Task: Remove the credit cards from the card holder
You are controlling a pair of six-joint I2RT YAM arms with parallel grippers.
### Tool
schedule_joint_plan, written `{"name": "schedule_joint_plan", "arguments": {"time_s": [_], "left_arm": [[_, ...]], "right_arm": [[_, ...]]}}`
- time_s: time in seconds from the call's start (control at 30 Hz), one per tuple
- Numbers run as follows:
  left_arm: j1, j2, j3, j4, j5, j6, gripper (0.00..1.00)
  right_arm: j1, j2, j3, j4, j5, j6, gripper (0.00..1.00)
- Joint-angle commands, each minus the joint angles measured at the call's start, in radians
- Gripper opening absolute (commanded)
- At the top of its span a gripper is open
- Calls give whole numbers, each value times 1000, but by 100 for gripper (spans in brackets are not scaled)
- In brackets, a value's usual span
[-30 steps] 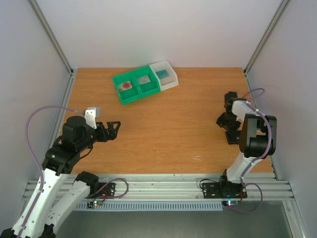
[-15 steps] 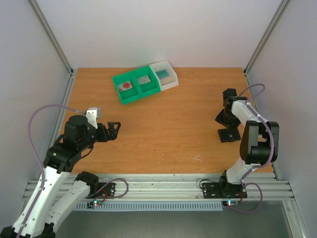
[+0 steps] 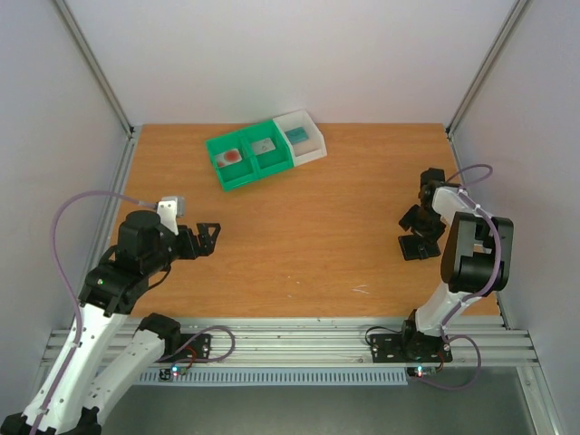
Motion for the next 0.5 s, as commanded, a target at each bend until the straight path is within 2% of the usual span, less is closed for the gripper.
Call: {"name": "schedule_joint_plan", "arguments": {"time_s": [0.0, 0.23, 0.47], "left_arm": [[3, 16, -10, 7, -43, 1, 99], [4, 53, 3, -8, -45, -8, 100], [3, 58, 9, -26, -77, -13, 99]], "right_arm": [[24, 31, -2, 39, -123, -67, 68], [173, 65, 43, -10, -80, -103, 68], [385, 123, 91, -15, -80, -92, 68]]}}
